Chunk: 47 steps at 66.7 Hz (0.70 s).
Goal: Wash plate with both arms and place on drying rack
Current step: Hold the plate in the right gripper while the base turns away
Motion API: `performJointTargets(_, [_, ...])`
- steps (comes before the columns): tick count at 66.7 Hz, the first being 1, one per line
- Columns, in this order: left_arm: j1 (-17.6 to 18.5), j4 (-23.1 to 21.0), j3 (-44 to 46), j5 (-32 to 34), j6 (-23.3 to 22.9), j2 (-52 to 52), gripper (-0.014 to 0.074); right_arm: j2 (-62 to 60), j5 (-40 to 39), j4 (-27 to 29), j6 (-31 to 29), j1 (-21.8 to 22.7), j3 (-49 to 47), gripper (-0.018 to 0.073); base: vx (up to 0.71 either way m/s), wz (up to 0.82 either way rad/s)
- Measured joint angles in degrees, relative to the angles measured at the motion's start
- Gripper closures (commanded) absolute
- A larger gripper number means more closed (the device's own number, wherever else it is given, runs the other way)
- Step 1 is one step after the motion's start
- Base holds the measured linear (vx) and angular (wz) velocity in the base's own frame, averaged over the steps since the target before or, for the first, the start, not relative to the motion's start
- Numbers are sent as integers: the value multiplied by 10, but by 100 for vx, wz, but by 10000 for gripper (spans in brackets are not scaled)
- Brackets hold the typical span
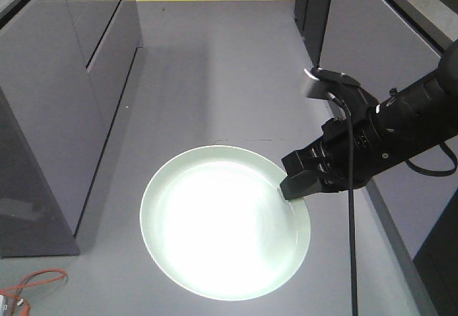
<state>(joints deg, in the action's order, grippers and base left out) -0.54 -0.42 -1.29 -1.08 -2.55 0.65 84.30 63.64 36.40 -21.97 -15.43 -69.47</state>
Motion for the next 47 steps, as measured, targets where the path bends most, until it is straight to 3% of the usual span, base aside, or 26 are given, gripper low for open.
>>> performJointTargets(47, [0, 0, 0, 0, 0, 0, 603, 0, 0, 0, 0, 0, 0, 568, 14, 7])
